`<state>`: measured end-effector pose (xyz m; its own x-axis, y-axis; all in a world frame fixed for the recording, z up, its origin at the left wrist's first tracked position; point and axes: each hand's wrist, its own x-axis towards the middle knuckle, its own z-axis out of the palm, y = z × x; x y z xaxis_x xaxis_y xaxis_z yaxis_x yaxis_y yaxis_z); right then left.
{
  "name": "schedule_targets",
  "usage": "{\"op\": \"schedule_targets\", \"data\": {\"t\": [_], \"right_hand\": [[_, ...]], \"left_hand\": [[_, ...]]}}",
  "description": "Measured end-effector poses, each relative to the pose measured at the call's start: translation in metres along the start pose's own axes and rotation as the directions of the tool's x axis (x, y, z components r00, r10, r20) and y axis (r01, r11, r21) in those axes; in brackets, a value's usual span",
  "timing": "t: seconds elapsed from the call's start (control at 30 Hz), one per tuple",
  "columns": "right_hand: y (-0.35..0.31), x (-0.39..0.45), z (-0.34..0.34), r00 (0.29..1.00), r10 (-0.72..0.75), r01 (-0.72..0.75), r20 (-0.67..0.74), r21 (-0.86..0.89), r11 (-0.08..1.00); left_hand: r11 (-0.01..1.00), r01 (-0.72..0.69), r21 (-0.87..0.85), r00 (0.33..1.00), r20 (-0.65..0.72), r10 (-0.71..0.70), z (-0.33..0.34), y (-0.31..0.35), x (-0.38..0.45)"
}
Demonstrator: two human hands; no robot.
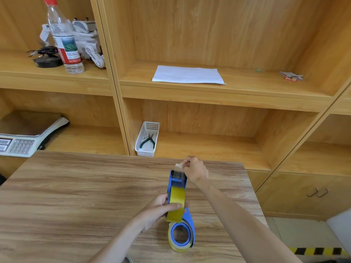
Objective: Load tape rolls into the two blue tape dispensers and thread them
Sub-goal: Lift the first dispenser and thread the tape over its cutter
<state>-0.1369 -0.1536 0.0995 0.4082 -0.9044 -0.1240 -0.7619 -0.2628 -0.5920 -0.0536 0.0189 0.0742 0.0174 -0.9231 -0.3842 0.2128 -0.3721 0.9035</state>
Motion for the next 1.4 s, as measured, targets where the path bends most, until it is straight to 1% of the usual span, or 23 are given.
{"op": "schedule_targets", "data": {"t": [0.1,0.17,0.33,0.53,0.77,1.07,1.4], "right_hand": [[0.0,0.0,-0.001,1.0,-0.008,0.008,0.01,-0.013,1.0],[0.0,0.0,-0.002,1.0,-0.004,0.004,0.006,-0.027,1.0],[0.003,0.0,-0.001,1.0,0.019,-0.019,-0.002,-0.045,0.999],[0.001,0.001,-0.001,1.0,0.007,-0.008,-0.012,-0.079,0.997],[0.002,0.005,-0.003,0.997,0.069,-0.07,-0.03,-0.043,0.997],[-0.002,0.009,-0.008,0.998,0.043,-0.045,-0.044,-0.063,0.997],[0.0,0.016,-0.011,0.997,0.04,-0.045,-0.061,-0.084,0.995]], "left_hand": [[0.999,0.006,-0.032,0.997,-0.081,-0.009,0.003,0.001,0.001],[1.0,0.005,-0.022,0.995,-0.101,-0.007,0.005,0.0,0.001],[0.999,0.008,-0.048,1.0,-0.02,-0.009,0.004,-0.001,0.002],[1.0,-0.003,-0.02,0.999,0.051,0.004,0.0,-0.008,0.001],[1.0,-0.03,0.006,0.999,0.013,0.03,0.002,-0.005,0.0],[0.999,-0.037,-0.011,0.998,0.048,0.038,0.001,-0.001,0.001],[0.998,-0.059,-0.016,0.997,0.053,0.06,0.005,-0.002,-0.003]]}}
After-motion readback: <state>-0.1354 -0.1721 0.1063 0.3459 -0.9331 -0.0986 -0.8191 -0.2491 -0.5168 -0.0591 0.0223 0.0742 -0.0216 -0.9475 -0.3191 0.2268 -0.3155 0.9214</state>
